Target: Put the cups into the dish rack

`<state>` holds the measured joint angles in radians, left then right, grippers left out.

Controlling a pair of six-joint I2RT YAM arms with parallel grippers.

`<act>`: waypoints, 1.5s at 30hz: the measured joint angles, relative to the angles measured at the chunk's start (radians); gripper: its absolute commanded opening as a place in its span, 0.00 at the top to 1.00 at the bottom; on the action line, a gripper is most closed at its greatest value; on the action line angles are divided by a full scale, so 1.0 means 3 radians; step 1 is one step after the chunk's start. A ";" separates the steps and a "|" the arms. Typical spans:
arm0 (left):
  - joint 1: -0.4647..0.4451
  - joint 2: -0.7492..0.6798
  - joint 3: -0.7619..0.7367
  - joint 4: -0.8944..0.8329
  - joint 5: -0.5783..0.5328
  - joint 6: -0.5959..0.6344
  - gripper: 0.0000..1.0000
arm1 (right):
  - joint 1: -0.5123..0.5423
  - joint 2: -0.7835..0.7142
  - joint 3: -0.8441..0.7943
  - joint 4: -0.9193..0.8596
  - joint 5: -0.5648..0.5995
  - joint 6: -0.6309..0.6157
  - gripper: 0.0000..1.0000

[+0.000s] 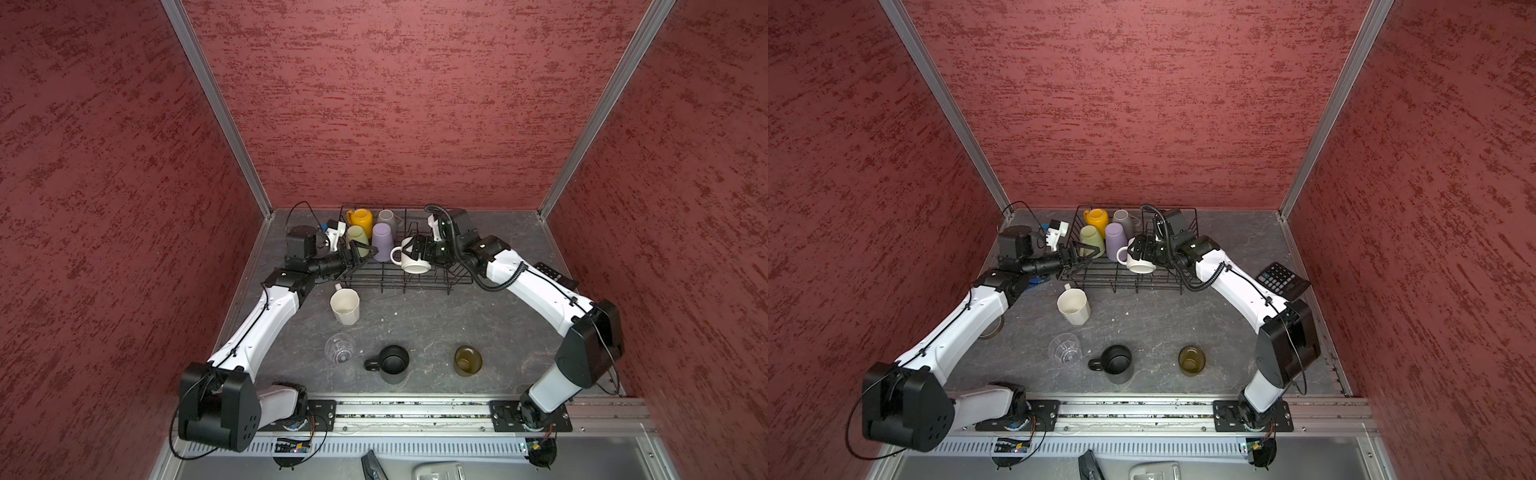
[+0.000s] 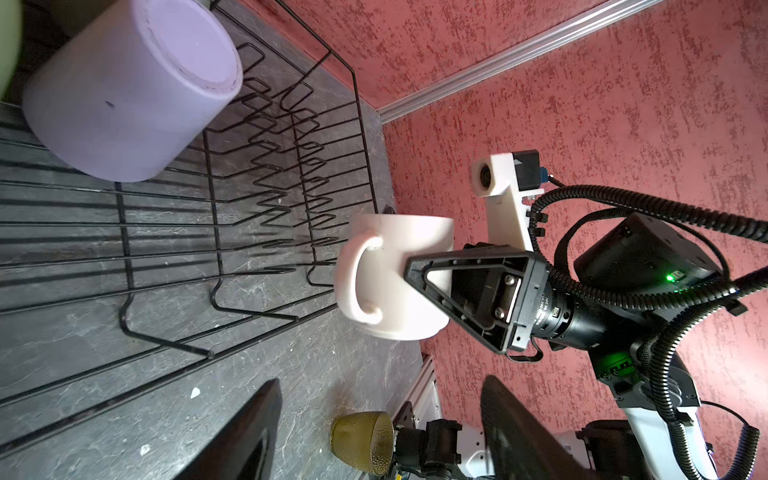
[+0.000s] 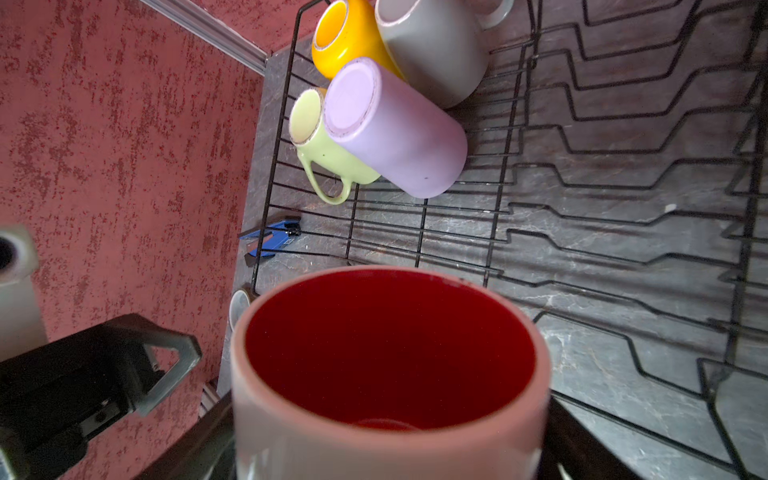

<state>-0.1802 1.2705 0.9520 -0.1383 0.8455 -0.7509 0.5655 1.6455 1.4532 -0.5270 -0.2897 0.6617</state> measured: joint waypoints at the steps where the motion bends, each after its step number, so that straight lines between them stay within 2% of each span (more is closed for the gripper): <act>1: -0.0042 0.0061 0.0000 0.0078 0.0015 -0.0053 0.26 | 0.0000 0.0000 -0.0009 0.0005 -0.0028 -0.0006 0.67; 10: -0.0266 0.0484 0.0011 0.0329 0.0046 -0.0239 0.31 | 0.0001 -0.0022 -0.0076 0.0106 -0.0217 -0.0025 0.67; 24: -0.0394 0.0652 0.0013 0.0707 0.0104 -0.0450 0.44 | 0.0001 -0.0062 -0.0189 0.0230 -0.0370 0.0043 0.69; 31: -0.0448 0.0674 0.0011 0.0829 0.0076 -0.0535 0.56 | -0.0015 -0.0064 -0.0230 0.0276 -0.0436 0.0127 0.70; 34: -0.0441 0.0674 0.0006 0.0861 0.0042 -0.0556 0.67 | -0.0036 -0.0069 -0.0240 0.0305 -0.0476 0.0183 0.70; 45: -0.0464 0.0676 -0.0048 0.0865 -0.0010 -0.0613 0.79 | -0.0041 -0.0074 -0.0254 0.0350 -0.0482 0.0225 0.71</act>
<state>-0.3195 1.4734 0.9375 0.1211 0.8425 -0.9348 0.5533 1.6234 1.3769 -0.4221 -0.4343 0.7292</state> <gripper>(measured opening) 0.231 0.880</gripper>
